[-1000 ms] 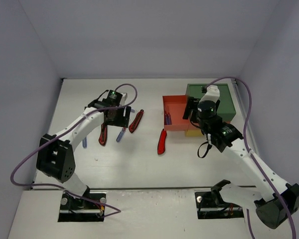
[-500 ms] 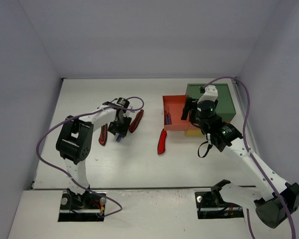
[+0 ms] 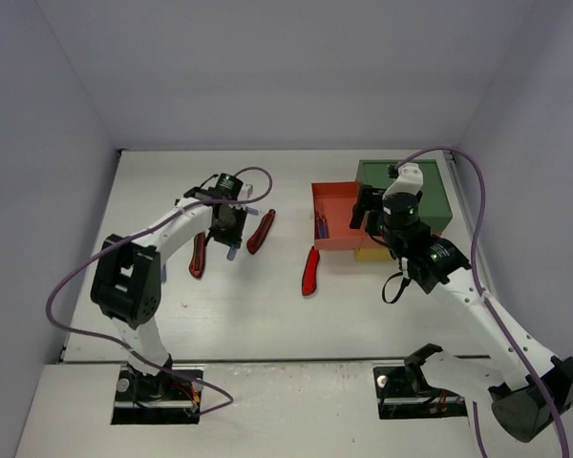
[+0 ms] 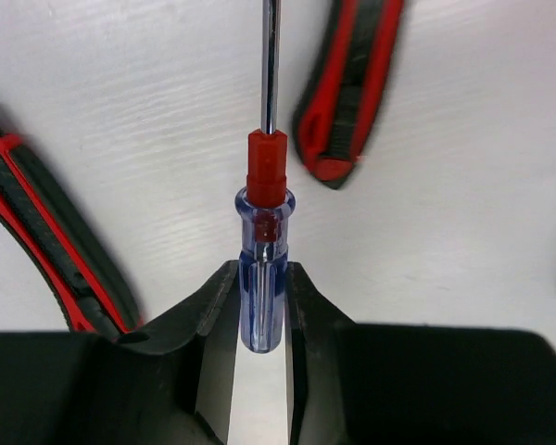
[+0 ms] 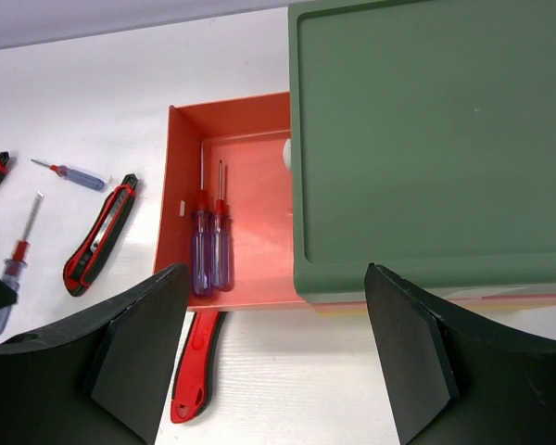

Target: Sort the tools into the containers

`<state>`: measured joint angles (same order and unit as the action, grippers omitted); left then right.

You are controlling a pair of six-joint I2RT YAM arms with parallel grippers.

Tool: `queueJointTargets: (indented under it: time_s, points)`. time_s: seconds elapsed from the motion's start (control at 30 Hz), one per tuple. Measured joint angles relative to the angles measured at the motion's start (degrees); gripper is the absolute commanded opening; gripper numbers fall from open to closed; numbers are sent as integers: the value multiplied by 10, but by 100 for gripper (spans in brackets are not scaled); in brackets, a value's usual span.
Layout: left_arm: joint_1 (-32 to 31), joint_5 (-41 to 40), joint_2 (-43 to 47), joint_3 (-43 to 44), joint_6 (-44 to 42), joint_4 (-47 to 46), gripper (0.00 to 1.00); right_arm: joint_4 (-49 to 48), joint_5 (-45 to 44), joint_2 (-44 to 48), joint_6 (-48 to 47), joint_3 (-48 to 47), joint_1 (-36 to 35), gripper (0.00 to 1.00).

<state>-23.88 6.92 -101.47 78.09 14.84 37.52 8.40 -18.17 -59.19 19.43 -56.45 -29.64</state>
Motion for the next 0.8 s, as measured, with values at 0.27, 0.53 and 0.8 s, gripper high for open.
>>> queueJointTargets:
  time_s: [0.27,0.53,0.8]
  points:
    - [-60,108,72,106,130,-93,1,0,-14,5,0,0,1,73]
    - [-174,125,-5,168,268,-200,13,0,-16,7,0,0,1,74]
    - [-189,89,-113,220,307,-210,55,2,-15,27,3,0,1,74]
